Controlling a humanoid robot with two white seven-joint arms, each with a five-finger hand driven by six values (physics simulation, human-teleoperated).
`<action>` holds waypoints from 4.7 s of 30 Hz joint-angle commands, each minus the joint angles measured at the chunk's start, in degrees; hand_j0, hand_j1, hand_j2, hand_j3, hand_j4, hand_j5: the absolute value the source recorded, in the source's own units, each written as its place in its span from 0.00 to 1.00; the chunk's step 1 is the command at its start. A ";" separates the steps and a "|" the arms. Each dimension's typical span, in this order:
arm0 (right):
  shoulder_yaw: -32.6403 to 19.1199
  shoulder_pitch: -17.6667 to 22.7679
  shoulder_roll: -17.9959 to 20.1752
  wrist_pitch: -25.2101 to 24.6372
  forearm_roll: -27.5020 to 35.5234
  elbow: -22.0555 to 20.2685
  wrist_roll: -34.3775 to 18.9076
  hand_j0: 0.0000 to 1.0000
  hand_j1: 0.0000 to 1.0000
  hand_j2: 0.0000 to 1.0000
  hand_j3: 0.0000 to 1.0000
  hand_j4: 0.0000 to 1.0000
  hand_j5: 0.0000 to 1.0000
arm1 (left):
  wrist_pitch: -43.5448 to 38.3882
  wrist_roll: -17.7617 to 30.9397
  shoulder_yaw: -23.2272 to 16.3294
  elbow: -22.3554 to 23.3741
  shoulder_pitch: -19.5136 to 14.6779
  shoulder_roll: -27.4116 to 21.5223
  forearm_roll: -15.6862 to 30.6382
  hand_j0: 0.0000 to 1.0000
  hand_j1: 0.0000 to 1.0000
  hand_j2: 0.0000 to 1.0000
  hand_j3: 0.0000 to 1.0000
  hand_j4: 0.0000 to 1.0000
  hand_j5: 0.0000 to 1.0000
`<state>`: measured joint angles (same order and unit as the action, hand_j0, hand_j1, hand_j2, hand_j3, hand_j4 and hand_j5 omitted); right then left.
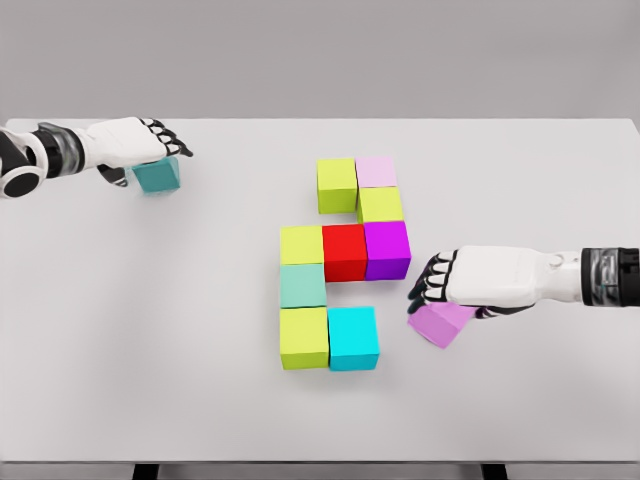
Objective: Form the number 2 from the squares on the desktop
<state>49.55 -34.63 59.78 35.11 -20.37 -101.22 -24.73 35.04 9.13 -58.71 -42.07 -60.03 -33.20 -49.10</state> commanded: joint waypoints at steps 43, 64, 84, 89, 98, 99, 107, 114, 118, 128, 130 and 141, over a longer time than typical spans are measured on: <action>11.62 -12.57 5.18 -0.11 -6.79 3.58 -0.67 1.00 1.00 1.00 1.00 1.00 1.00 | -0.04 -0.16 0.44 -2.22 -0.35 -0.63 -0.12 0.77 0.77 0.77 0.77 0.77 0.77; 12.32 -12.39 3.51 -0.11 -6.61 0.41 -1.90 1.00 1.00 1.00 1.00 1.00 1.00 | -0.04 -0.16 0.35 -4.42 -0.44 -1.86 1.37 1.00 1.00 1.00 1.00 1.00 1.00; 11.09 -12.57 10.27 -0.11 -3.36 0.41 -1.37 1.00 1.00 1.00 1.00 1.00 1.00 | -0.04 -0.07 -0.09 -2.31 -0.44 0.25 0.50 1.00 1.00 1.00 1.00 1.00 1.00; 12.76 -12.57 12.82 -0.11 -3.36 0.06 -1.37 1.00 1.00 1.00 1.00 1.00 1.00 | -0.04 -0.07 -0.09 -1.70 -0.26 0.51 0.41 1.00 1.00 1.00 1.00 1.00 1.00; 17.86 -12.57 12.38 -0.11 -2.13 -0.02 -1.28 1.00 1.00 1.00 1.00 1.00 1.00 | -0.04 0.81 -0.09 -0.03 -0.26 1.74 0.32 0.64 0.64 0.64 0.64 0.64 0.64; 18.04 -12.57 12.21 -0.11 -2.13 0.06 -1.20 1.00 1.00 1.00 1.00 1.00 1.00 | -0.04 0.89 -0.01 0.06 -0.26 1.65 0.32 0.64 0.64 0.64 0.64 0.64 0.64; 18.39 -12.57 10.27 -0.11 0.42 -0.03 -1.20 0.99 0.99 0.99 0.99 0.99 0.99 | -0.04 0.80 0.26 0.32 -0.18 1.56 0.85 0.63 0.63 0.63 0.63 0.63 0.63; 18.30 -12.48 8.78 -0.11 0.86 0.06 -1.37 0.99 0.99 0.99 0.99 0.99 0.99 | -0.04 0.89 0.26 -1.43 -0.88 1.65 1.11 0.64 0.64 0.64 0.64 0.64 0.64; 18.21 -12.57 7.29 -0.11 0.59 0.06 -1.81 0.99 0.99 0.99 0.99 0.99 0.99 | -0.04 0.80 0.26 -2.84 -1.23 1.74 1.20 0.64 0.64 0.64 0.64 0.64 0.64; 16.28 -12.57 7.02 -0.11 0.15 0.33 -1.81 0.99 0.99 0.99 0.99 0.99 0.99 | -0.04 0.89 0.08 -6.00 -0.88 2.79 1.02 0.64 0.64 0.64 0.64 0.64 0.64; 16.19 -12.66 6.85 -0.11 0.15 0.33 -1.81 1.00 1.00 1.00 1.00 1.00 1.00 | -0.04 0.80 0.08 -7.23 -0.35 4.73 0.93 0.64 0.64 0.64 0.64 0.64 0.64; 15.23 -12.66 6.05 -0.11 0.15 0.33 -1.81 0.99 0.99 0.99 0.99 0.99 0.99 | -0.04 0.89 -0.09 -8.55 -0.70 6.66 0.67 0.64 0.64 0.64 0.64 0.64 0.64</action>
<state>65.03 -47.28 65.95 35.10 -20.51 -100.90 -26.56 35.06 10.06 -58.89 -50.45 -60.73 -26.96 -48.64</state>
